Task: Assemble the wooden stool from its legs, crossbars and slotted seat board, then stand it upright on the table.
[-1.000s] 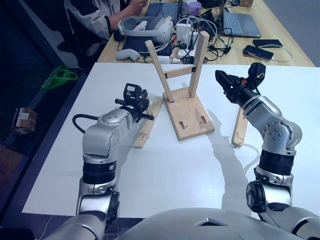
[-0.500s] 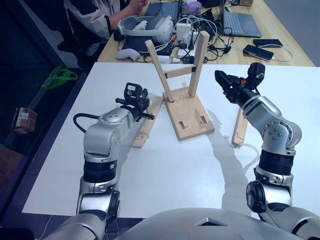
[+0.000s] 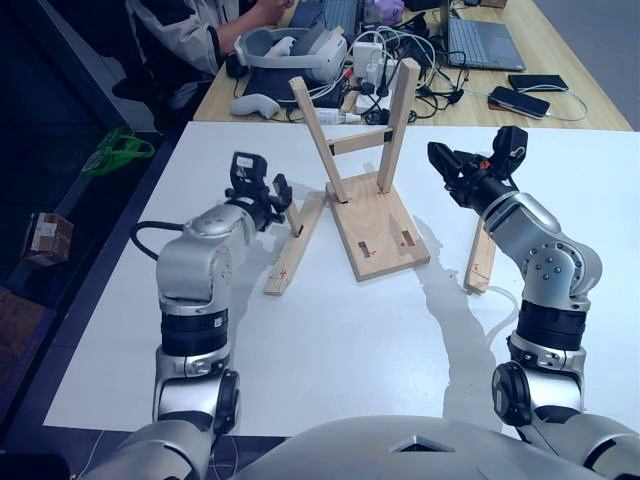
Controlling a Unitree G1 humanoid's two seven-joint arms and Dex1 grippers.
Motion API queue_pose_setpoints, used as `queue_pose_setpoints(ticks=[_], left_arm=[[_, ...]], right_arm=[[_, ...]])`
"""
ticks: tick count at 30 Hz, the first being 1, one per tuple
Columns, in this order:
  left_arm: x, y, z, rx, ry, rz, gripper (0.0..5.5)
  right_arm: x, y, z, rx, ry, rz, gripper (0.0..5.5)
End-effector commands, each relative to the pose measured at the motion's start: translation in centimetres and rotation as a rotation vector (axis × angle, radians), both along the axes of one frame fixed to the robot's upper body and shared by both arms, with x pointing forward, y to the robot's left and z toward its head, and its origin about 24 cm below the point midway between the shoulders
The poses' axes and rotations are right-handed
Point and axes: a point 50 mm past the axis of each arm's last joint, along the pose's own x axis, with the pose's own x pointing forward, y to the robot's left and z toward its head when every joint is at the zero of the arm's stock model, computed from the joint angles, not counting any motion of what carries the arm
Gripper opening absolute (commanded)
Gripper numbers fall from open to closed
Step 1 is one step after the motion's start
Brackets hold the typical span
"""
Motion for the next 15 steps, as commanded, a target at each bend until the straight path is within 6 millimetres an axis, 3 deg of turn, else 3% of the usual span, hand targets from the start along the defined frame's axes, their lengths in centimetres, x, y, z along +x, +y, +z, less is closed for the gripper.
queue_pose_setpoints(ticks=[1,8,15], left_arm=[[1.6,0.5,3.8,-0.007,-0.147,0.039,3.02],[3.3,-0.2,6.3,-0.113,-0.280,0.101,3.02],[4.1,-2.2,5.7,-0.248,-0.279,0.148,3.02]], right_arm=[[-0.1,-0.2,0.0,-0.015,0.001,-0.005,3.38],[0.0,-0.2,0.0,-0.019,0.002,-0.004,3.38],[0.0,-0.2,0.0,-0.019,0.002,-0.004,3.38]])
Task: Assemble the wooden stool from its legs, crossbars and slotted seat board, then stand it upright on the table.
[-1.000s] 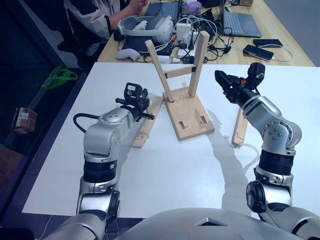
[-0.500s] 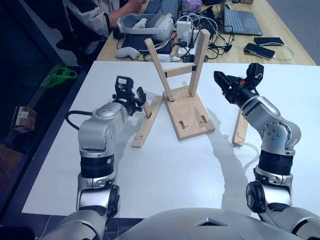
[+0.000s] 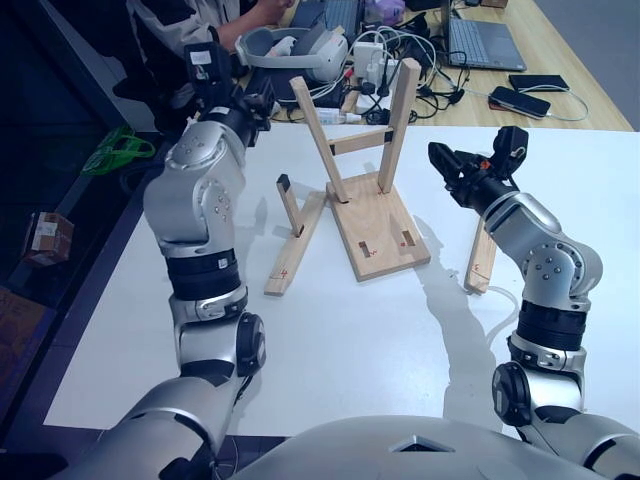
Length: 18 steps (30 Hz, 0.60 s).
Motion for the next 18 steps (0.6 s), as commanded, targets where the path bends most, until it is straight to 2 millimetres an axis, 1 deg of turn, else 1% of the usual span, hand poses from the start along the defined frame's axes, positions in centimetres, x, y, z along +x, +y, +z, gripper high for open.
queue_pose_setpoints(ticks=[1,5,8,11,15,18], left_arm=[[0.4,-0.6,-0.4,-0.059,0.004,0.025,3.02],[0.3,-1.1,-2.9,-0.029,0.058,0.036,3.02],[0.2,-1.8,-3.7,-0.029,0.077,0.016,3.02],[-0.2,-2.2,-4.9,0.006,0.119,0.003,3.02],[-1.1,-2.1,-7.7,0.139,0.227,-0.036,3.02],[-1.5,-1.8,-8.8,0.202,0.273,-0.053,3.02]], right_arm=[[0.0,-0.2,0.0,-0.011,0.002,-0.001,3.38],[0.1,0.0,0.1,-0.010,0.001,0.004,3.38],[0.1,0.0,0.1,-0.010,0.001,0.005,3.38],[0.1,0.0,0.1,-0.012,0.001,0.007,3.38],[0.1,0.0,0.0,-0.014,0.001,0.009,3.38],[0.1,0.1,0.0,-0.016,0.002,0.010,3.38]])
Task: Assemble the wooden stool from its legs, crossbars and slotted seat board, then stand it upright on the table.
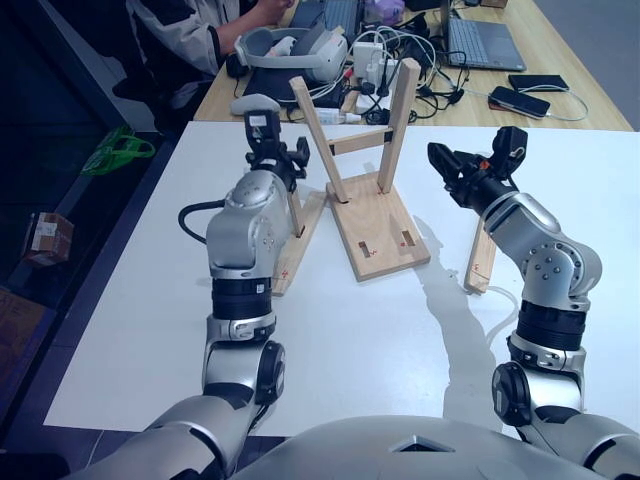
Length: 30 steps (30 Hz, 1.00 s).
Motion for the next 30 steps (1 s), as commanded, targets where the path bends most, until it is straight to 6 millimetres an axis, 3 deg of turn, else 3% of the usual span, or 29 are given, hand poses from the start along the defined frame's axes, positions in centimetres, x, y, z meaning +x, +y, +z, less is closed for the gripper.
queue_pose_setpoints(ticks=[1,9,22,25,30], left_arm=[[-0.8,0.7,-2.3,0.082,0.105,-0.011,3.02],[-0.6,0.8,-2.3,0.055,0.105,-0.005,3.02],[2.7,0.4,7.2,-0.045,-0.191,0.001,3.02],[2.9,0.1,7.1,-0.038,-0.187,-0.011,3.02],[2.7,0.0,5.3,-0.019,-0.141,-0.017,3.02]], right_arm=[[0.1,0.0,0.1,-0.015,0.001,0.006,3.38],[0.0,0.0,0.0,-0.019,0.005,0.006,3.38],[0.0,-0.1,0.0,-0.016,0.005,-0.001,3.38],[0.1,0.0,-0.1,-0.016,0.005,0.002,3.38],[0.0,0.0,-0.1,-0.018,0.005,0.000,3.38]])
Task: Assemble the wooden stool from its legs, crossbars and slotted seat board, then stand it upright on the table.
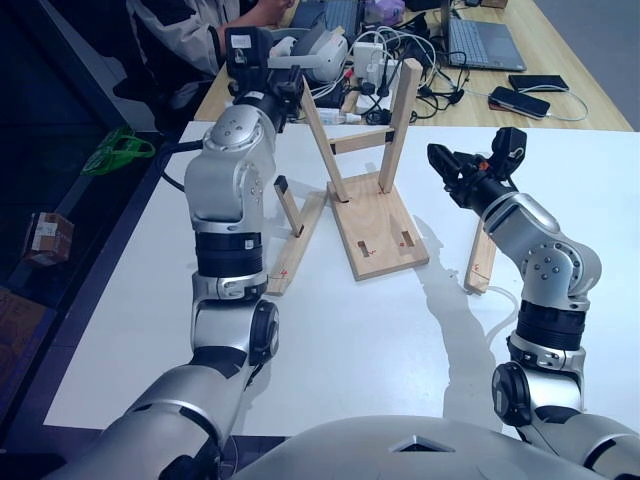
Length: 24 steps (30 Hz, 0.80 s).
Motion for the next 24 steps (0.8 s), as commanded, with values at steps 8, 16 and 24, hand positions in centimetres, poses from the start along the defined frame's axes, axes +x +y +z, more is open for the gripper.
queue_pose_setpoints(ticks=[8,16,24], left_arm=[[-0.7,0.2,-1.8,0.000,0.034,-0.007,3.02],[-0.8,0.7,-3.1,0.061,0.052,0.024,3.02],[0.2,-1.0,-3.4,0.092,0.058,-0.024,3.02]], right_arm=[[0.0,0.1,0.1,-0.012,0.001,0.008,3.38],[0.0,0.0,0.0,-0.018,0.004,0.011,3.38],[0.0,0.0,0.1,-0.020,0.004,0.011,3.38]])
